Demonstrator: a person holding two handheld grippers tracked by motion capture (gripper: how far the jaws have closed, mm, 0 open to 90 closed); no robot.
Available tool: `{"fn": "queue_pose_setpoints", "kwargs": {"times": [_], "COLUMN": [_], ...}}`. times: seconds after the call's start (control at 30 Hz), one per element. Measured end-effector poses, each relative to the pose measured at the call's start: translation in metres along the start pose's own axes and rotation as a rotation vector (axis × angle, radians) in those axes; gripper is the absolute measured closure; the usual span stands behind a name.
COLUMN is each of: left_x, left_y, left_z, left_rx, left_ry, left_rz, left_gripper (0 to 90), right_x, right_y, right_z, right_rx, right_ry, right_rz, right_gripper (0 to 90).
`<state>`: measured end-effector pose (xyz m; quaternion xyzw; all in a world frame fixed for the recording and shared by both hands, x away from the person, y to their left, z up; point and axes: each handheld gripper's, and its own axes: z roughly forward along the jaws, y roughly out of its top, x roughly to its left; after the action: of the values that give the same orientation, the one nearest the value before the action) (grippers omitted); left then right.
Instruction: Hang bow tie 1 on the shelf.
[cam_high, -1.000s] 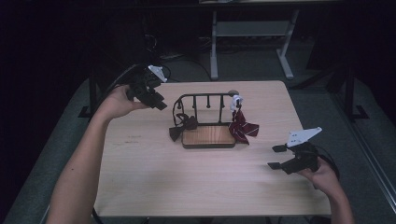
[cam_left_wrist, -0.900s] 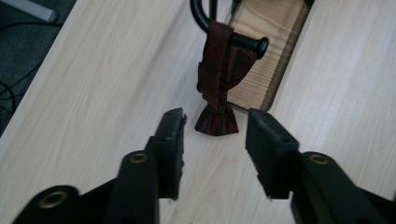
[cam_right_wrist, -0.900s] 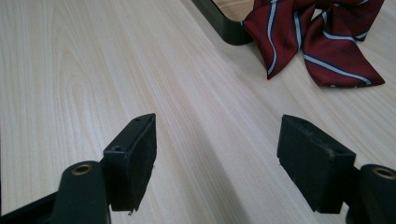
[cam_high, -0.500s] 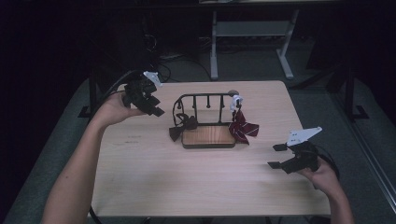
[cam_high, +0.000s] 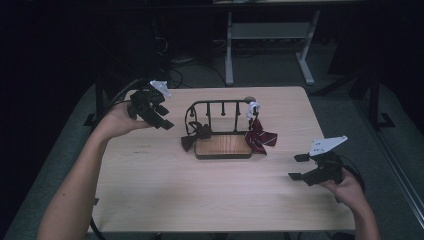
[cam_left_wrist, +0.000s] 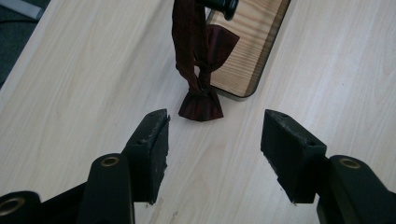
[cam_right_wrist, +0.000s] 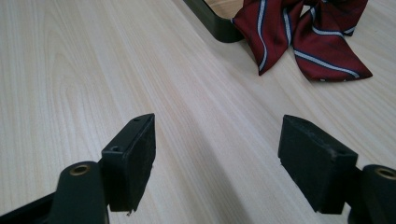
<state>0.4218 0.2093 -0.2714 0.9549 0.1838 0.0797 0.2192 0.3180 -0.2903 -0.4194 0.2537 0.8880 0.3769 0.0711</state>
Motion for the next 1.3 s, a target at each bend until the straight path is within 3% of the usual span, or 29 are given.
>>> {"fn": "queue_pose_setpoints", "kwargs": {"times": [0.13,0.27,0.43,0.83,1.3], "left_x": [0.003,0.003,-0.001,-0.015,-0.024], "left_y": [-0.011,-0.019,-0.026,-0.039,-0.064], "left_z": [0.004,0.004,0.004,0.008,0.026], "left_rx": [0.014,-0.002,-0.012,-0.017,-0.036], "left_ry": [-0.003,-0.002,0.007,-0.015,-0.036], "left_rz": [-0.023,-0.038,-0.036,-0.010,-0.034], "left_gripper": [40.1,39.2,36.8,35.9,33.2], "right_x": [0.000,0.000,0.001,0.001,0.001], "right_y": [0.000,0.000,-0.002,-0.003,-0.009], "right_z": [-0.001,-0.001,-0.001,0.002,0.000], "right_rx": [-0.003,-0.002,0.002,0.013,0.017], "right_ry": [-0.005,-0.007,-0.005,-0.008,-0.018], "right_rz": [-0.001,0.001,0.007,0.012,0.023], "right_gripper": [27.1,27.0,27.1,26.8,26.9]}}
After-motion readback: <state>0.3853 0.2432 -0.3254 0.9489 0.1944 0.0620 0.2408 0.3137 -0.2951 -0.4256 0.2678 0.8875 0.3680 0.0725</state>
